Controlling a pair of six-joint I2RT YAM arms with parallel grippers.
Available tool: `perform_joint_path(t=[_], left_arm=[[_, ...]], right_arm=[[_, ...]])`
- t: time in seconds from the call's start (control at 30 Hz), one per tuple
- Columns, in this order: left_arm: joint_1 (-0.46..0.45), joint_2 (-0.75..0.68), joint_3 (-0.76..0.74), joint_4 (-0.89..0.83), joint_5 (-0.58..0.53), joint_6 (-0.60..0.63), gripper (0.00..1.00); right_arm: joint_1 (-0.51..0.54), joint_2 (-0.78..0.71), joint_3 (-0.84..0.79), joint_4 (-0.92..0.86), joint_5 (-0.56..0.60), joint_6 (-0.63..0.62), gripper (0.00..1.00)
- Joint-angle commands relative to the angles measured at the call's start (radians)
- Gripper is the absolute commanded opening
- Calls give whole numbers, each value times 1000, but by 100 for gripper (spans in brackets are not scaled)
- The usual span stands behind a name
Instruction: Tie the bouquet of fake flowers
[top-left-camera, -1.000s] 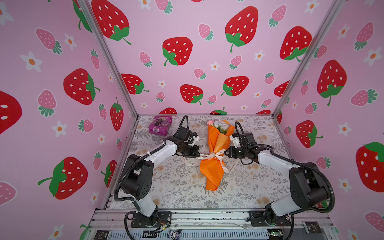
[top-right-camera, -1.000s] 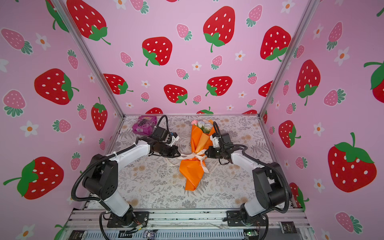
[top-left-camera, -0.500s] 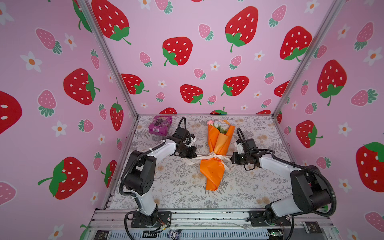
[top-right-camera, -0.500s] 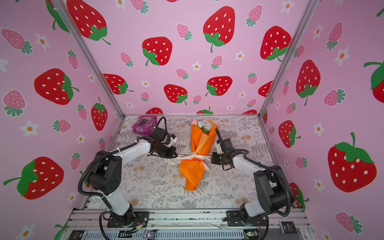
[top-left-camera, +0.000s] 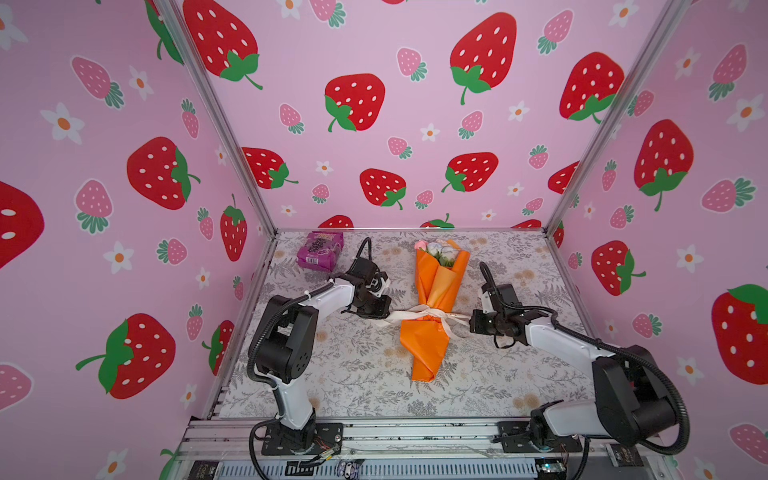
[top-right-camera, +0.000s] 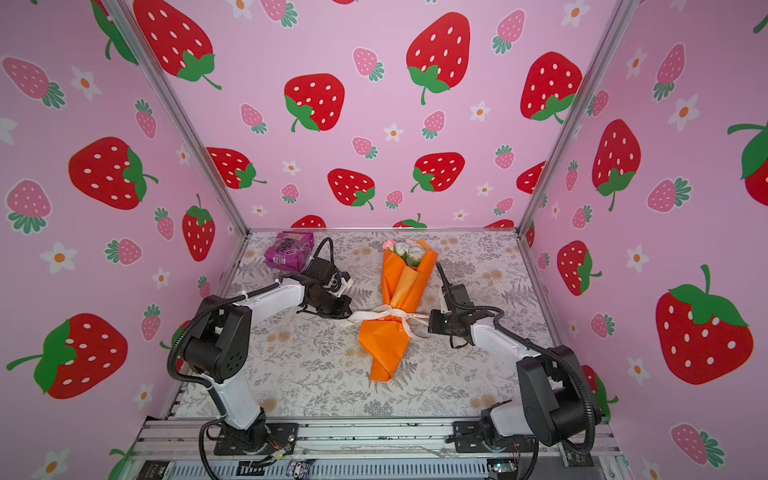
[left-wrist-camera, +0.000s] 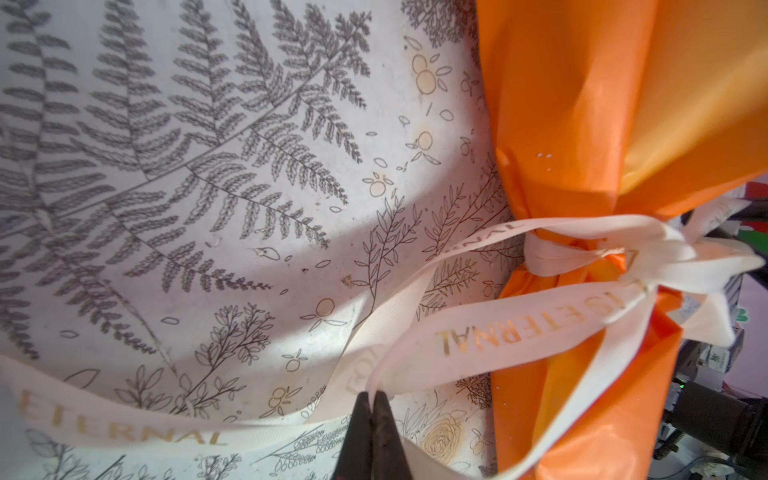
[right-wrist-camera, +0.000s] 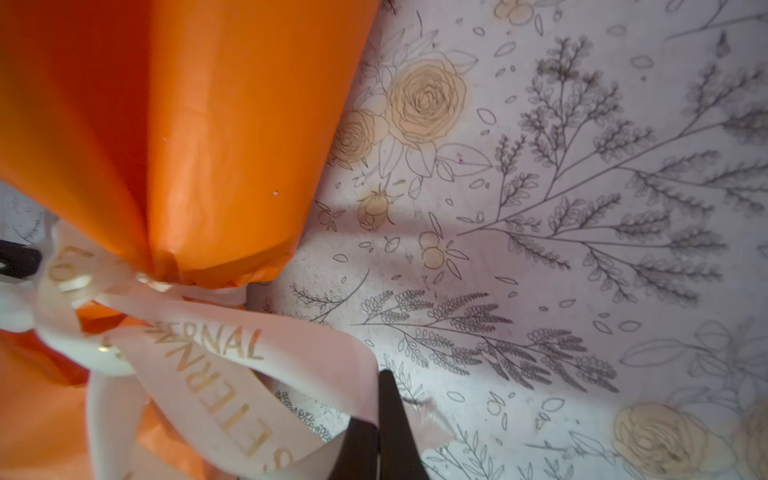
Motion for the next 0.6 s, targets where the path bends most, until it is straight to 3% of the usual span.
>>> perform_joint_path(t=[0.0,0.07,0.2,0.4,0.47,0.57], left_arm=[[6,19,20,-18,-29,19,0],[5,22,22,-13,-18,19,0],[6,12,20,13,35,7,0],[5,2,26,12,69,11,0],[5,-1,29,11,80,12,0],[5,-2,33,10,90,16,0]], right_arm=[[-5,-10,-15,-4,18,14,4],[-5,-5,-10,0,-7,-4,4],[-5,-6,-6,39,-167,-49,8],[-6,-68,-55,6,-242,-88,14],[-5,-69,-53,-56,-222,-98,21],[-5,-81,-19,-142,-83,-113,37]])
